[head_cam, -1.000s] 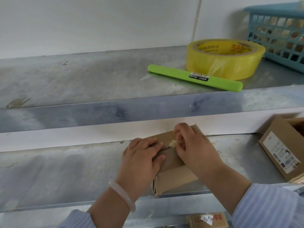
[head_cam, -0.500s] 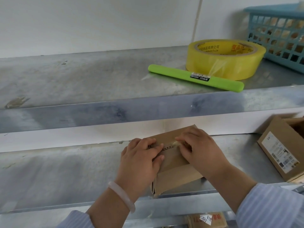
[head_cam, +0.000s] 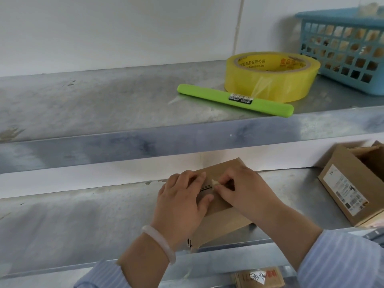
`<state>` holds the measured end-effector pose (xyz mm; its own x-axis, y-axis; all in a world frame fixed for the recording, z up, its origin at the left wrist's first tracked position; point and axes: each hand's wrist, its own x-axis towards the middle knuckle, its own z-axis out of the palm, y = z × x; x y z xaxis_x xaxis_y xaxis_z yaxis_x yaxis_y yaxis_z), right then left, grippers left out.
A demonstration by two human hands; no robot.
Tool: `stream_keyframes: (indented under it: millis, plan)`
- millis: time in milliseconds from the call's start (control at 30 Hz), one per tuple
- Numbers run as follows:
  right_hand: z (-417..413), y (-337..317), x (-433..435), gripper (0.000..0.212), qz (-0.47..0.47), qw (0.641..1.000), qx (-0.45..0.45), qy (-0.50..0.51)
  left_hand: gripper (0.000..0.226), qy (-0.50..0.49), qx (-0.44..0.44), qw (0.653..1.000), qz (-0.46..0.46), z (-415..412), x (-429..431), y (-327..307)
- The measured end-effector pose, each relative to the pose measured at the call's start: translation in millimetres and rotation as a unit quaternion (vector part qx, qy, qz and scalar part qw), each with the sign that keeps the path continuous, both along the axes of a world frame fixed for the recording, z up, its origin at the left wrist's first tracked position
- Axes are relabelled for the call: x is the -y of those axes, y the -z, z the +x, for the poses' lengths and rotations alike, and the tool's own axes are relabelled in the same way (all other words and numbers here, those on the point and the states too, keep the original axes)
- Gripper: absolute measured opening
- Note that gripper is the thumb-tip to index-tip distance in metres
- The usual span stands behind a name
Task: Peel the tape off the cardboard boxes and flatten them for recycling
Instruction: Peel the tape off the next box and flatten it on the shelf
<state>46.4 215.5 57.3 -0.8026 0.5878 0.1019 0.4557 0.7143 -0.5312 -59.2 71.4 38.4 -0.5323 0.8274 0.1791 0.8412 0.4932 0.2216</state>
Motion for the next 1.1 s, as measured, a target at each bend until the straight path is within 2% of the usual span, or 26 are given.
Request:
stream_keyframes:
  millis: [200, 267, 333, 400, 500, 567, 600, 667, 767, 833, 967, 1033, 1100]
  plan:
    - [10, -3, -16, 0.024, 0.057, 0.996, -0.04, 0.06, 0.066, 0.003, -0.027, 0.999, -0.025, 0, 2, -1]
    - [15, -3, -21, 0.026, 0.087, 0.994, -0.046, 0.052, 0.066, -0.001, -0.028, 0.999, -0.03, 1, 3, 0]
    - [17, 0, -22, 0.019, 0.113, 0.993, -0.037, 0.016, 0.066, -0.004, -0.029, 0.999, -0.032, 2, 3, 0]
    - [16, 3, -20, 0.018, 0.098, 0.994, -0.04, -0.015, 0.067, -0.002, -0.03, 0.999, -0.034, 2, 2, 0]
    - [15, 2, -20, 0.028, 0.031, 0.999, -0.033, -0.003, 0.065, -0.002, -0.03, 0.999, -0.039, 2, 2, -1]
    - [14, 1, -22, 0.013, -0.008, 0.999, -0.04, 0.004, 0.06, -0.004, -0.021, 0.999, -0.042, 0, -1, -2]
    - [13, 1, -22, 0.014, -0.017, 0.999, -0.034, 0.007, 0.057, -0.005, -0.015, 0.999, -0.039, 0, -3, -4]
    - [11, 3, -21, 0.025, -0.007, 1.0, -0.007, 0.015, 0.049, -0.007, -0.004, 1.0, -0.02, 2, -11, -6]
    - [6, 1, -16, 0.013, 0.019, 1.0, 0.006, 0.023, 0.04, -0.01, 0.002, 1.0, 0.002, 7, -18, -5]
    - [7, 0, -21, 0.016, 0.014, 0.999, 0.0, 0.032, 0.041, -0.013, -0.001, 1.0, 0.014, 9, -17, -2]
    - [16, -6, -34, 0.01, 0.025, 0.996, -0.049, 0.077, 0.04, -0.016, -0.009, 0.999, 0.027, 10, -15, -2]
    - [17, -8, -35, 0.007, 0.048, 0.995, -0.062, 0.056, 0.041, -0.016, -0.01, 0.999, 0.027, 11, -15, -2]
    - [17, -6, -32, 0.013, 0.071, 0.997, -0.03, -0.001, 0.043, -0.016, -0.01, 0.999, 0.026, 11, -16, -2]
